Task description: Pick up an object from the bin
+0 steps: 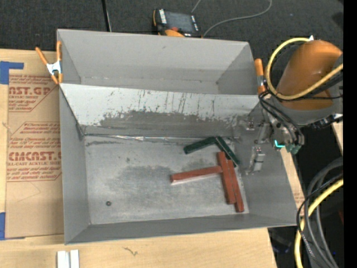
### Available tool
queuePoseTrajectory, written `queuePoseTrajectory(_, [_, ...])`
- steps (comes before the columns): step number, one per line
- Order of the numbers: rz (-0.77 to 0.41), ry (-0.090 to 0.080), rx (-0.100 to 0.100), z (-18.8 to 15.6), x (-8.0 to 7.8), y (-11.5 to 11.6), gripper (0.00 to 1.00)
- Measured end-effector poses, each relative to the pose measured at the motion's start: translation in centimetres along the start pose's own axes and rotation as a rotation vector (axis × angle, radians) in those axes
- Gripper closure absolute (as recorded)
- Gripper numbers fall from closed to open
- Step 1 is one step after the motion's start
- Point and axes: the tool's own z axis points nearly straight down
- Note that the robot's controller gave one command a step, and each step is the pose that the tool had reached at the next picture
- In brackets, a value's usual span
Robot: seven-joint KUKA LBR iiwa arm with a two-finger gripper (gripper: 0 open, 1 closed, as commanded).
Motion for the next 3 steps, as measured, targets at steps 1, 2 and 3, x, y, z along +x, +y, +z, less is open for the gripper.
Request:
queuePoseTrajectory(1, [-0.162, -0.003, 0.000, 12.34, 2.88, -0.06, 0.00])
queuePoseTrajectory(2, [-0.163, -0.012, 0.002, 11.48, 2.43, -0.08, 1.00])
queuePoseTrajectory(3, [-0.162, -0.009, 0.002, 11.96, 2.66, -0.05, 0.00])
